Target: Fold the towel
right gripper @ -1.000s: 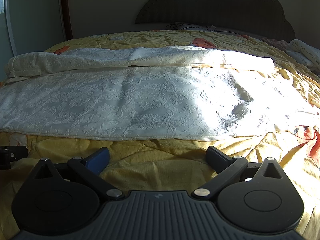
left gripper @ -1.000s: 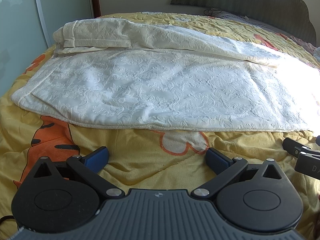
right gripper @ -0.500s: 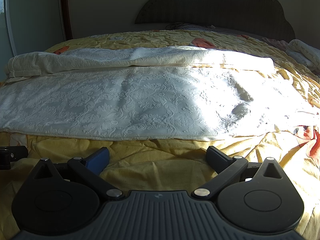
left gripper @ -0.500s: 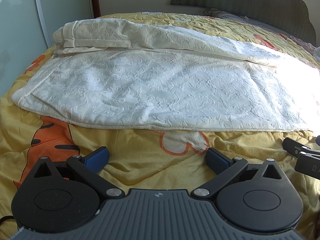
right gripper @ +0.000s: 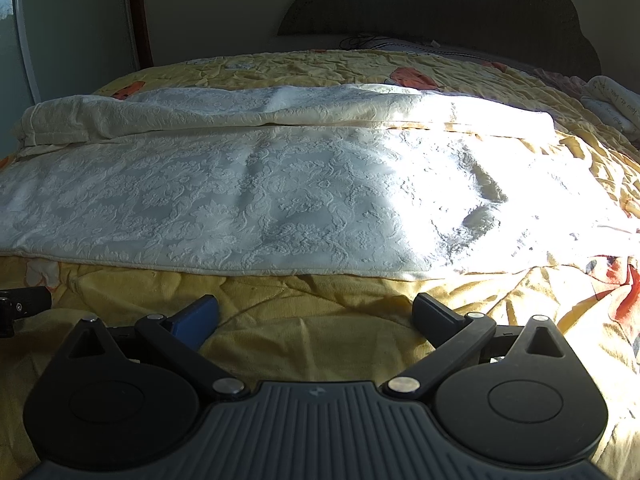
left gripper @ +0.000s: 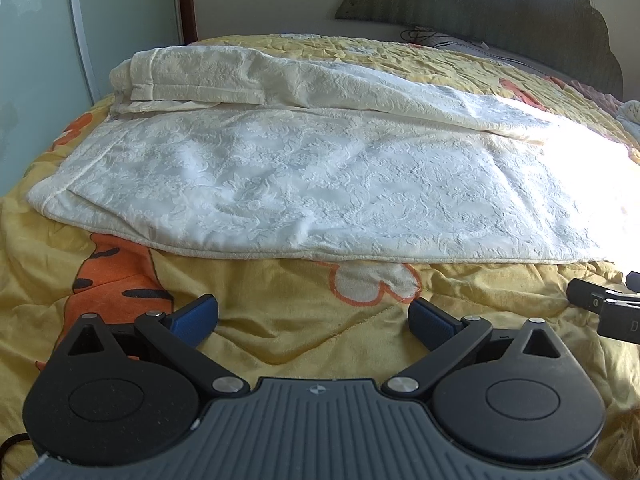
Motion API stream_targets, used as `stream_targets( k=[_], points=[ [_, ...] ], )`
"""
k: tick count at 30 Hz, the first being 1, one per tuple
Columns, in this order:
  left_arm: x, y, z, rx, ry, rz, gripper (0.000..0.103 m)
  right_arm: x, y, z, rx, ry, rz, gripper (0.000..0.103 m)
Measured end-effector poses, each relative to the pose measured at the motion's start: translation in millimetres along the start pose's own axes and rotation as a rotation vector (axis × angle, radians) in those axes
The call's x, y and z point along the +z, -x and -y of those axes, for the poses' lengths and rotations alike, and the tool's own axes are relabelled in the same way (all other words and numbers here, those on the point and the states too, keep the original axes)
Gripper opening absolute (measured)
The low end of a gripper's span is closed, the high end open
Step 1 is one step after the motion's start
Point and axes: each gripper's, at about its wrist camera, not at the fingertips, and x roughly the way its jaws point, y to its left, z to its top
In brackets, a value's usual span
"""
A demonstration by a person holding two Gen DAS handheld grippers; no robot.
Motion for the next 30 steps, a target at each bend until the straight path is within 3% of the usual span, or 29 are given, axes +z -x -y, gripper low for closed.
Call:
stream_targets(
  k=[4, 6, 10, 13, 15, 17, 22, 25, 30],
  points=[
    [17, 29, -33, 0.027, 0.010, 0.117, 0.103, 22, 35, 28, 0.016, 0.053, 0.128, 0.103],
    [37, 42, -56, 0.057, 0.001, 0.231, 0.103, 43, 42, 41, 0.022, 0.081, 0.165, 0.103],
    [93, 44, -106, 0.068, 0.042, 0.434, 0.103, 92, 36, 64, 0.089, 0.074, 0.241, 0.103],
    [147, 26, -143, 0.079, 0.111, 0.474, 0.103, 126, 26, 73, 0.145, 0.014, 0.295, 0.103],
    [182, 3, -171, 0.043, 0.164, 0.439, 0.103, 150, 17, 73, 0.237, -0.001, 0.308, 0.103],
    [223, -35, -210, -0.036, 0.260, 0.330, 0.103, 170, 8, 70, 0.316, -0.004, 0.316, 0.103],
    [275, -144, -280, -0.276, 0.492, 0.025, 0.101, 205, -24, 50, 0.358, 0.039, 0.287, 0.103],
    [285, -197, -294, -0.352, 0.526, -0.114, 0.095, 212, -47, 36, 0.365, 0.068, 0.251, 0.103],
    [293, -240, -286, -0.423, 0.453, -0.255, 0.093, 213, -83, 11, 0.386, 0.129, 0.200, 0.103]
  ],
)
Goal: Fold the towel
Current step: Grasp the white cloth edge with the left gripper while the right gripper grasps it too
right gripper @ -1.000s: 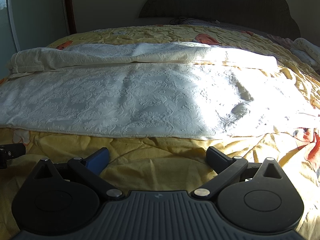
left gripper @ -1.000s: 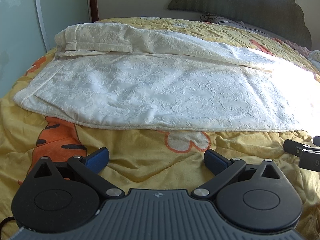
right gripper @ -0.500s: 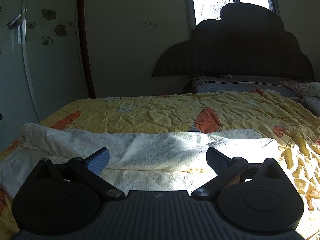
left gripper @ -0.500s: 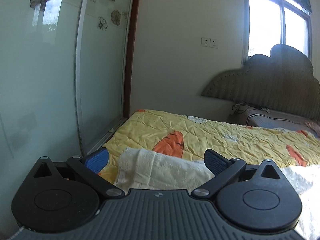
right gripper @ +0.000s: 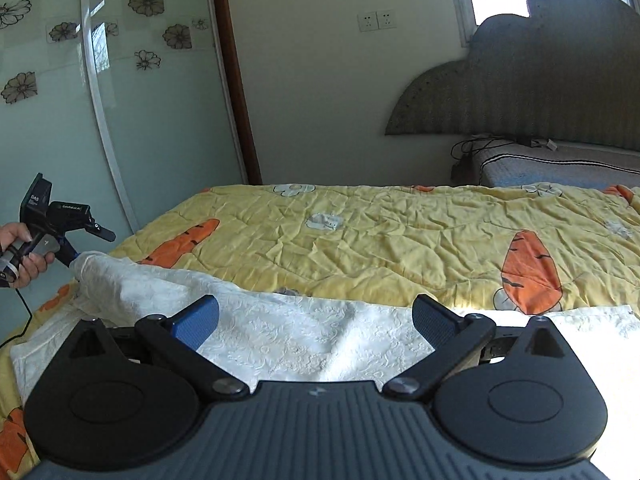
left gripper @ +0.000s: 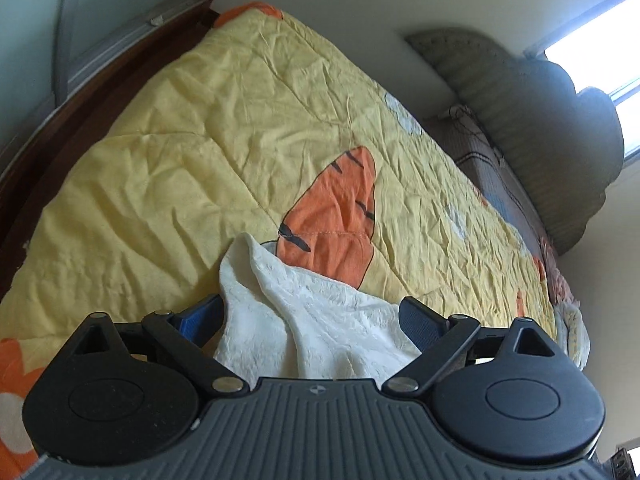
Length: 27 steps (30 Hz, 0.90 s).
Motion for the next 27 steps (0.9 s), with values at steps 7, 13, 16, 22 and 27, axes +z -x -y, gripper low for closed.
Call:
stream_targets(
  k=[7, 13, 16, 22, 27],
  points=[
    [3, -36, 4, 0.074, -0.127, -0.089, 0.023, 6, -42, -9, 0.053, 0.064, -0.020, 0.103],
    [-24, -5, 48, 0.120, -0.449, 0.130, 0.013, 21, -85, 6, 0.229, 0.155, -0.057, 0.103],
    [-54, 29, 70, 0.054, -0.615, 0.297, 0.011, 38, -125, 17, 0.355, 0.163, -0.247, 0.103],
    [-117, 97, 75, -0.214, -0.736, 0.547, 0.011, 55, -181, 28, 0.396, 0.252, -0.366, 0.103],
    [-143, 114, 69, -0.248, -0.749, 0.563, 0.011, 50, -210, 14, 0.419, 0.389, -0.487, 0.103]
  ],
)
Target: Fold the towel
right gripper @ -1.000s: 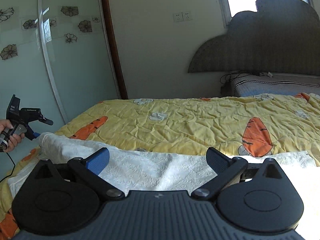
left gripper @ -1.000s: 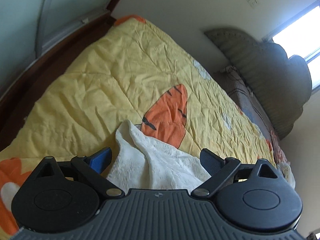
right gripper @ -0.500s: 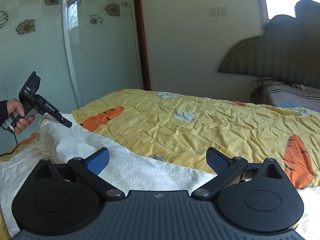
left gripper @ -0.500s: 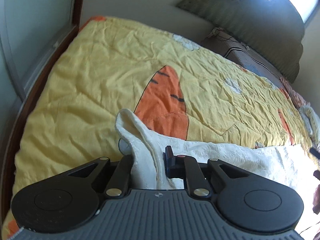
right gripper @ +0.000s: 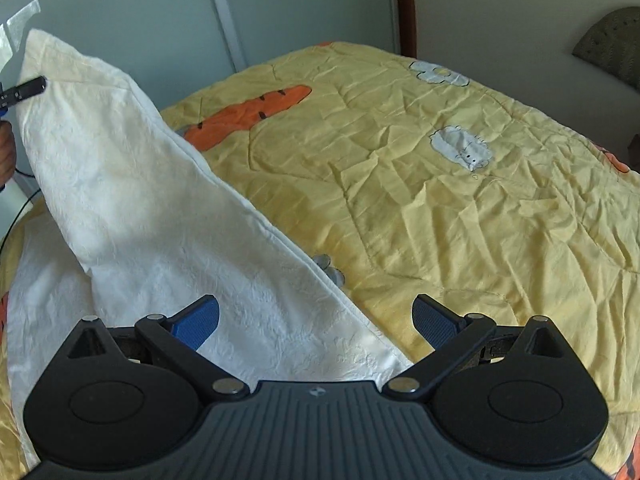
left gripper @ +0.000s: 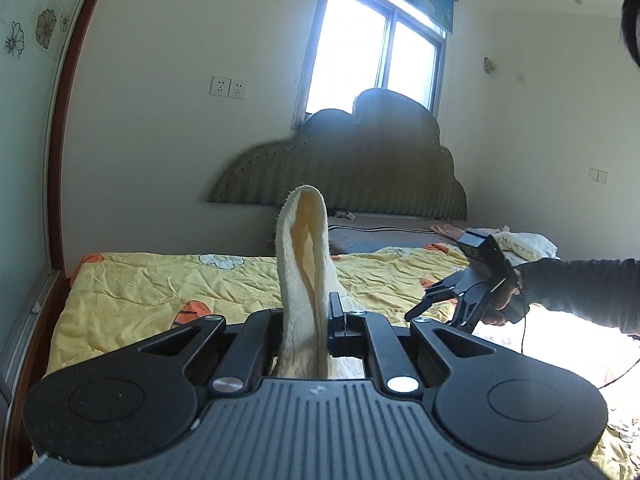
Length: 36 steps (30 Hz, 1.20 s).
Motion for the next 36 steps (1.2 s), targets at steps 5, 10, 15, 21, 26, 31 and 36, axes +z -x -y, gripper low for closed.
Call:
stream_targets(
  k=[5, 10, 15, 21, 26, 31, 36],
  points=[
    [-1, 11, 6, 0.009, 0.022, 0.024, 0.011, 3, -19, -1, 0.035, 0.028, -0.084, 0.079],
    [-5, 12, -2, 0.036, 0.078, 0.009, 0.011, 3, -4, -10, 0.026, 0.016, -0.069, 0.012],
    [-6, 24, -16, 0.056, 0.169, 0.037, 0.011, -3, 49, -49, -0.001, 0.061, 0.020, 0.007],
    [-16, 55, -19, 0.057, 0.307, 0.039, 0.019, -57, 109, -123, 0.102, 0.056, 0.116, 0.007],
    [-65, 81, -23, 0.135, 0.543, -0.029, 0.066, -108, 86, -163, 0.102, -0.016, 0.063, 0.007],
    [-96, 128, -11, 0.214, 0.672, -0.048, 0.089, -120, 79, -173, 0.066, -0.063, 0.081, 0.007],
    [-113, 176, 13, 0.260, 0.789, -0.003, 0.094, -109, 95, -173, 0.056, -0.090, 0.168, 0.007]
  ],
)
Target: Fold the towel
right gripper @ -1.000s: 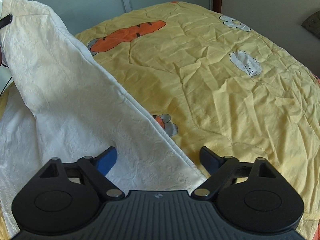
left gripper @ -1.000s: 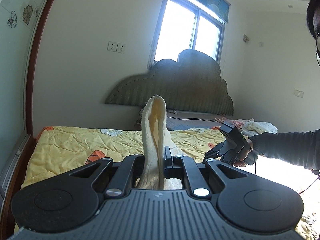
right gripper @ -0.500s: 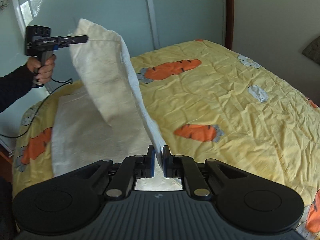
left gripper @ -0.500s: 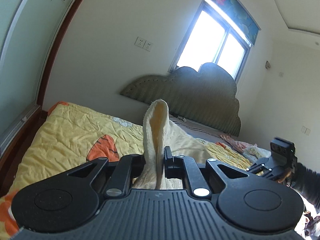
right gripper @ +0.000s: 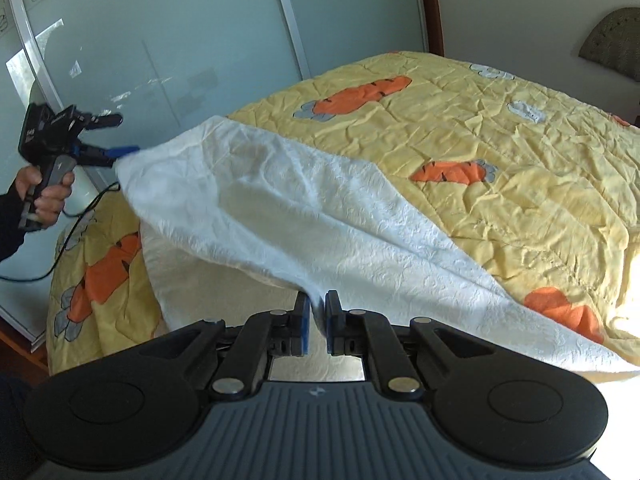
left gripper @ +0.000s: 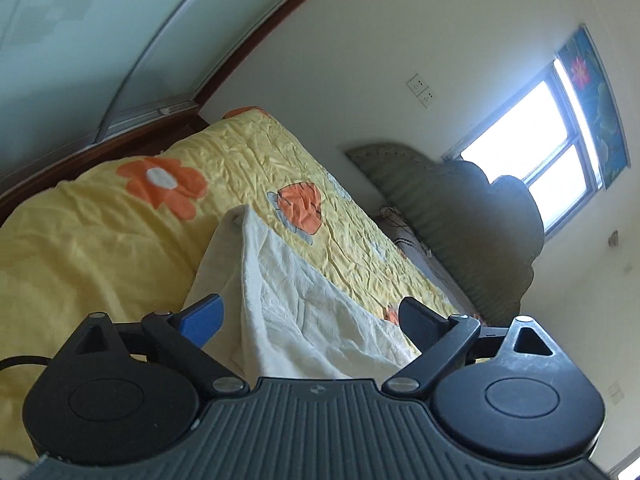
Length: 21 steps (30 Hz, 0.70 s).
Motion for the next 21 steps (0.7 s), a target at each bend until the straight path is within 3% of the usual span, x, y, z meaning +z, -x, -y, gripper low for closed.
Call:
stream_targets(
  k=[5, 8, 14, 18, 20, 21],
  points=[
    [-40, 20, -7, -0.011, 0.245, 0.001, 0.094, 12, -3, 0, -0.018, -0.005, 0.004, 0.007],
    [-58, 17, -7, 0.009, 0.341, -0.023, 0.094, 17, -2, 5, -0.011, -0.029, 0.015, 0.007],
    [-52, 3, -2, 0.084, 0.345, -0.020, 0.091, 16, 8, 0, -0.019, -0.031, 0.034, 0.007],
    [-44, -9, 3, 0.082, 0.325, -0.027, 0.089, 14, 18, -7, -0.021, -0.033, 0.056, 0.007],
    [-41, -19, 9, 0.126, 0.262, -0.035, 0.062, 11, 23, -12, -0.022, -0.029, 0.061, 0.007],
    [-39, -23, 12, 0.147, 0.235, -0.051, 0.024, 8, 25, -14, -0.025, -0.030, 0.062, 0.007]
  ],
)
